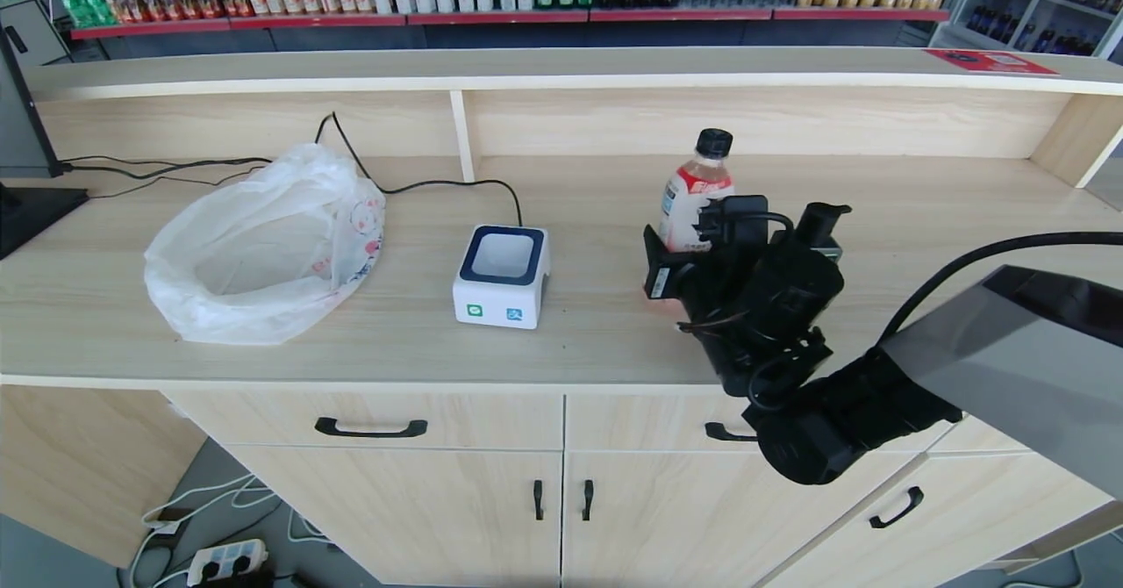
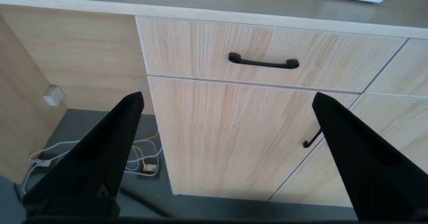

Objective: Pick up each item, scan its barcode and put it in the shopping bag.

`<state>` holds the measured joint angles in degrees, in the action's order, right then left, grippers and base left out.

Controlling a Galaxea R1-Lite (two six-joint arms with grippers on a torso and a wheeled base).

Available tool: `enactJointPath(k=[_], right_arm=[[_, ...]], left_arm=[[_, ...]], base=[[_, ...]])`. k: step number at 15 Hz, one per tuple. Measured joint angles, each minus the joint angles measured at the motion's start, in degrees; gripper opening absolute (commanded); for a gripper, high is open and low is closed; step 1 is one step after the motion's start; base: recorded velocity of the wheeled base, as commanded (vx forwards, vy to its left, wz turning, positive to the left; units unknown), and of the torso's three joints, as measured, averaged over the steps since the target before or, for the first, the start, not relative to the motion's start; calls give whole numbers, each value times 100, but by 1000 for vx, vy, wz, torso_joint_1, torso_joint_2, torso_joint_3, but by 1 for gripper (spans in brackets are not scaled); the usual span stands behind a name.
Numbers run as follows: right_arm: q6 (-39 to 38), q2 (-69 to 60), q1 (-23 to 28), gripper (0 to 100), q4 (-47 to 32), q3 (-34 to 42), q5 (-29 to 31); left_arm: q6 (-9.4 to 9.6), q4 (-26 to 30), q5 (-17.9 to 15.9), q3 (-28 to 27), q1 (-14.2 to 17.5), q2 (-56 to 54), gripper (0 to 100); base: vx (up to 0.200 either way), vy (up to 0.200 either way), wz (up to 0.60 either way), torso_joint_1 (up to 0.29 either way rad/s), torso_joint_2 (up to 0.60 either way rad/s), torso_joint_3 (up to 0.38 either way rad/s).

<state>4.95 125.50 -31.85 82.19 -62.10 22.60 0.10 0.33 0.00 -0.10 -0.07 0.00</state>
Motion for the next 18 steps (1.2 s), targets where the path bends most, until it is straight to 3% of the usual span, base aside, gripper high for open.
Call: enactJointPath(k=[11, 18], right_arm=[[224, -599, -166, 0, 553, 226, 2], [424, -1271, -920, 0, 619, 979, 9]], left_arm=[[0, 0, 0, 0, 2, 0, 100], [0, 2, 0, 0, 5, 0, 100]], base=[[0, 0, 0, 0, 0, 0], [0, 0, 0, 0, 0, 0]])
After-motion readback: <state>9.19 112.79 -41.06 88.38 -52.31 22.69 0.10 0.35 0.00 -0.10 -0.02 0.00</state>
